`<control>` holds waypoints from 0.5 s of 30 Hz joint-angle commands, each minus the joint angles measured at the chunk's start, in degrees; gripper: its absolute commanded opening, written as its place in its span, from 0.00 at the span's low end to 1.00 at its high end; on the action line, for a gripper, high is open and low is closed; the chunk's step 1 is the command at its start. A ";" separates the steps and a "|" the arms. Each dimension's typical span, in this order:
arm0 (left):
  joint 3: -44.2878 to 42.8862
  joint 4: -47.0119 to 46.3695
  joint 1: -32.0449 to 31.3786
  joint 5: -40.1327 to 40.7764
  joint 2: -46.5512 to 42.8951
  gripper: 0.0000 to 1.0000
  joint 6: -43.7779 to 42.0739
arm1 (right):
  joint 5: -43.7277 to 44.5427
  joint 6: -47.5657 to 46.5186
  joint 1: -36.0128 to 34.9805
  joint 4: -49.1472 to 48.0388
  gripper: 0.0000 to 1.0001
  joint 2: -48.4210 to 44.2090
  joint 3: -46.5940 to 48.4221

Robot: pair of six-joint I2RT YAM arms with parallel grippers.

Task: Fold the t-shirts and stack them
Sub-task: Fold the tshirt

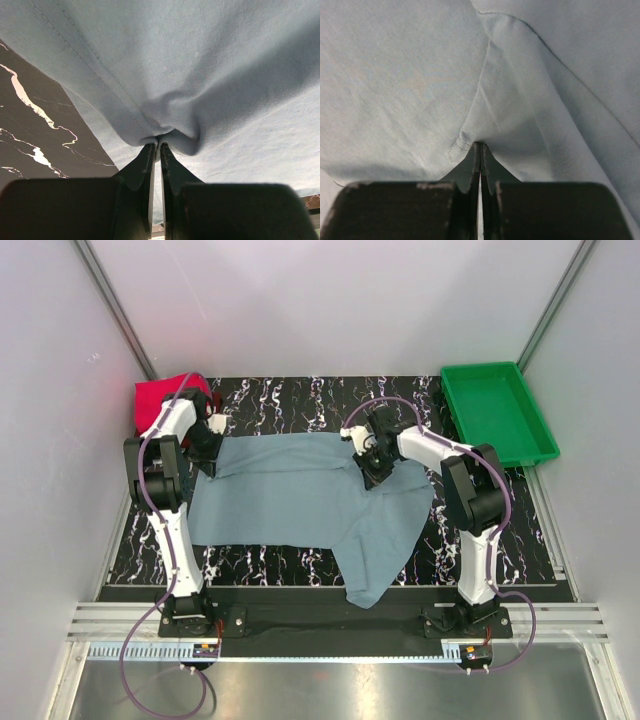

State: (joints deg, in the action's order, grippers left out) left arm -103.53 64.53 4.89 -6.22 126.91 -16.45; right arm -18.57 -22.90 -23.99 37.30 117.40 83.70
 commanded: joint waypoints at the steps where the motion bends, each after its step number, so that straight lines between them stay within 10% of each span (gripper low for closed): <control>1: -2.20 -0.46 -0.23 -1.60 -1.67 0.09 0.63 | 0.11 0.22 -1.06 0.32 0.00 -1.56 1.99; 6: -2.56 -0.28 -0.31 -1.87 -1.76 0.09 0.63 | -0.86 1.97 -1.41 3.13 0.00 -4.81 3.57; 9: -2.38 -0.55 -0.23 -2.04 -1.93 0.09 0.80 | -0.95 2.42 -1.68 4.45 0.25 -5.52 4.10; 15: -2.21 -0.46 -0.23 -2.13 -2.19 0.09 0.80 | -0.86 2.42 -2.73 4.45 0.32 -4.64 3.40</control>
State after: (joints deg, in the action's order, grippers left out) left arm -103.81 64.53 4.89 -6.42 126.91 -16.21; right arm -18.96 -20.78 -25.52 40.60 114.67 85.25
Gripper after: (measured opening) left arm 0.097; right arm 0.320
